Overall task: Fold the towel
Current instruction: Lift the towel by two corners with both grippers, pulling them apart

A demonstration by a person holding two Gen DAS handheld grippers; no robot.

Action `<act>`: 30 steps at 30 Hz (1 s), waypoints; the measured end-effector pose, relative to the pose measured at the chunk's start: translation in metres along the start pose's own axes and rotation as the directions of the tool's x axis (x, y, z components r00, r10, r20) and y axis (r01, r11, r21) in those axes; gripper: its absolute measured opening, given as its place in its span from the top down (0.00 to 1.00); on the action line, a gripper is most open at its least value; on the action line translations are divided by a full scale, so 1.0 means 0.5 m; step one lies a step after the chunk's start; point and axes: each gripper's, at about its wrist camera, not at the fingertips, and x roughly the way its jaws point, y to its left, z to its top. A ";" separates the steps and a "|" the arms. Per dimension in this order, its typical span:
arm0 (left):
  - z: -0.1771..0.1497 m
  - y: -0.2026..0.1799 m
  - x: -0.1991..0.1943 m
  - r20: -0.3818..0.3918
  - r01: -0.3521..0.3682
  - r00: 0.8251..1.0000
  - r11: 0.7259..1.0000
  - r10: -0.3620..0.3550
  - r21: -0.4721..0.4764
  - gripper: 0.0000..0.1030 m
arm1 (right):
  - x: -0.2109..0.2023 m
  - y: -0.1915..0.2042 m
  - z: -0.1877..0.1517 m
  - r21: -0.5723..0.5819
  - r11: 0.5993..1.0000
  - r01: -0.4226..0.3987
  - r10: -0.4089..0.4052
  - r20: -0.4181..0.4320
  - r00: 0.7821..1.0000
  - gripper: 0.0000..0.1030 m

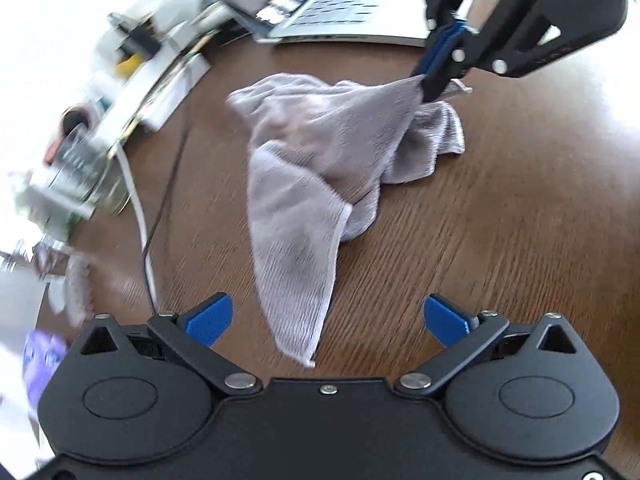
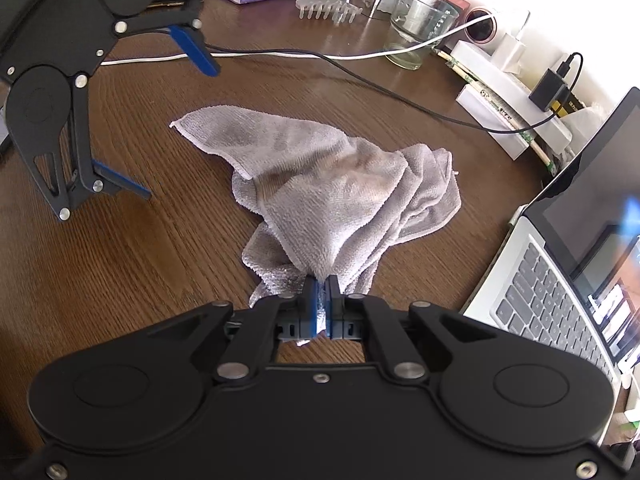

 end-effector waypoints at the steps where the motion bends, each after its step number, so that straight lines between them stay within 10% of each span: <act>1: 0.003 0.003 0.004 0.004 0.006 1.000 1.000 -0.006 0.019 0.02 | 0.001 -0.001 -0.001 0.003 1.000 0.000 0.000 -0.001 1.000 0.96; 10: 0.026 0.041 0.027 0.012 0.059 0.998 0.998 -0.060 0.009 0.54 | 0.007 -0.005 0.000 0.012 1.000 -0.008 0.008 -0.004 1.000 0.96; 20: 0.030 0.078 0.042 -0.048 0.130 0.990 0.992 -0.129 0.007 0.82 | 0.006 -0.010 -0.001 0.016 1.000 -0.011 0.011 0.004 1.000 0.96; 30: -0.005 0.082 0.029 -0.098 0.122 0.989 0.991 -0.115 0.064 0.84 | 0.003 -0.021 -0.008 0.027 1.000 0.007 -0.007 0.004 1.000 0.96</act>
